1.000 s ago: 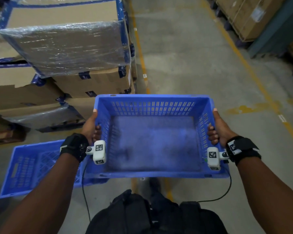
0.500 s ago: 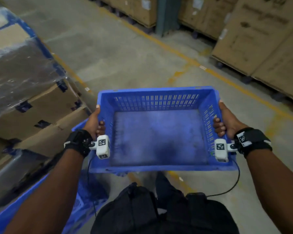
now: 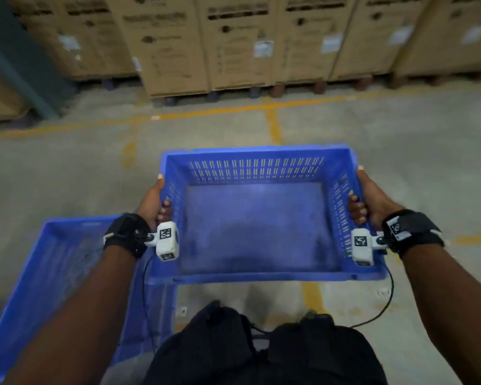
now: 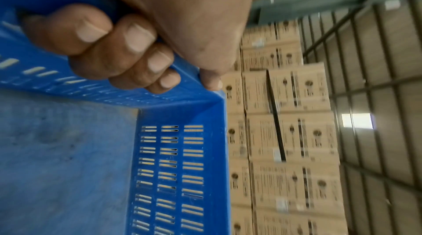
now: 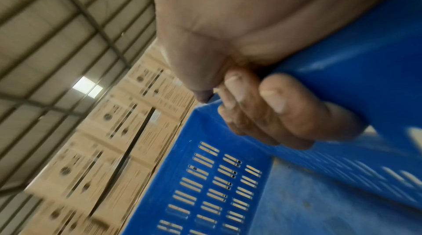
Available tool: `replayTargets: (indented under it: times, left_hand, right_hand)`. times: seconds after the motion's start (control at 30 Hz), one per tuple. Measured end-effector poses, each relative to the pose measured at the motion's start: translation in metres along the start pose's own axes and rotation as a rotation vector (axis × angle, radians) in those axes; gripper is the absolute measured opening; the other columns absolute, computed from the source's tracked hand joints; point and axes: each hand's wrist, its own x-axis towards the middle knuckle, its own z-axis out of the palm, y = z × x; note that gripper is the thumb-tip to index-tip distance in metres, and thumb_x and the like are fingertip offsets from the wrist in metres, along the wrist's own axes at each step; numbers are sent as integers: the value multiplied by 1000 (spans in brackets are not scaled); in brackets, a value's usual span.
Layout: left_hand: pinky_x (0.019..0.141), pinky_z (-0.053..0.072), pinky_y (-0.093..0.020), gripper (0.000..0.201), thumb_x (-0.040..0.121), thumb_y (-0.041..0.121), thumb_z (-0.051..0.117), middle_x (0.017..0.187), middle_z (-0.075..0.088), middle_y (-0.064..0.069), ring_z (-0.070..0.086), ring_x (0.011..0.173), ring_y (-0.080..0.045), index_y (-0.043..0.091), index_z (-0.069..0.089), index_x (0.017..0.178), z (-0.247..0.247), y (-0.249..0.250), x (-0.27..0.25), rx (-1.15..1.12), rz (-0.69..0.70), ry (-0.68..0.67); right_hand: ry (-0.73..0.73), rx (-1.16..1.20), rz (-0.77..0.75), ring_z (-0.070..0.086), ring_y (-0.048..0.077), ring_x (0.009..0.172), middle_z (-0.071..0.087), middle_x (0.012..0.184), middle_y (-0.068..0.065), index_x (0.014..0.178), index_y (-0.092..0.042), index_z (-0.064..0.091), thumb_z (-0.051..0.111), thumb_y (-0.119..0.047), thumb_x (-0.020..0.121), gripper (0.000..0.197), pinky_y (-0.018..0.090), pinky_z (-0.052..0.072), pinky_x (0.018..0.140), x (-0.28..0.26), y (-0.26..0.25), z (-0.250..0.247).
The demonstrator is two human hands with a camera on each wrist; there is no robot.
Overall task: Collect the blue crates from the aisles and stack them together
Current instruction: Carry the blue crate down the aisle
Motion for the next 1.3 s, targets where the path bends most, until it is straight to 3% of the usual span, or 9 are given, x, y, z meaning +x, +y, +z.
replayTargets:
  times: [0.2,0.43,0.83,1.13,1.3]
  left_hand:
    - [33,12,-14,69,80,85,46,44,22,4,17,29,-9,20,33,60,217,7,-1,260,14,-224]
    - [36,19,-17,67,80,85,47,50,24,4,20,35,-11,21,37,65,472,-46,-33,507,45,-466]
    - [35,17,-13,59,83,82,48,57,26,6,18,37,-8,24,41,72,855,-132,-72,854,18,-826]
    - [36,9,-13,68,85,84,37,47,26,4,15,31,-7,20,38,64,1143,-217,-107,993,-39,-965]
    - [32,10,-15,66,90,80,32,44,27,5,15,30,-6,19,37,65,1282,-236,-165,1066,-1,-1032]
  right_hand:
    - [197,270,2,16,11,33,18,46,-5,61,-22,32,33,-92,77,72,18,18,35,-62,83,-196]
    - [428,486,4,16,13,34,19,46,-4,62,-23,31,34,-92,76,71,19,17,37,-145,188,-396]
    - [733,920,36,18,12,33,20,45,-4,62,-22,32,34,-93,76,72,19,19,37,-230,332,-604]
    - [918,1074,76,17,11,33,20,46,-4,62,-22,32,35,-91,77,71,19,16,37,-245,369,-803]
    - [1025,1106,84,18,13,34,21,47,-2,62,-21,33,34,-90,79,71,19,18,36,-270,357,-906]
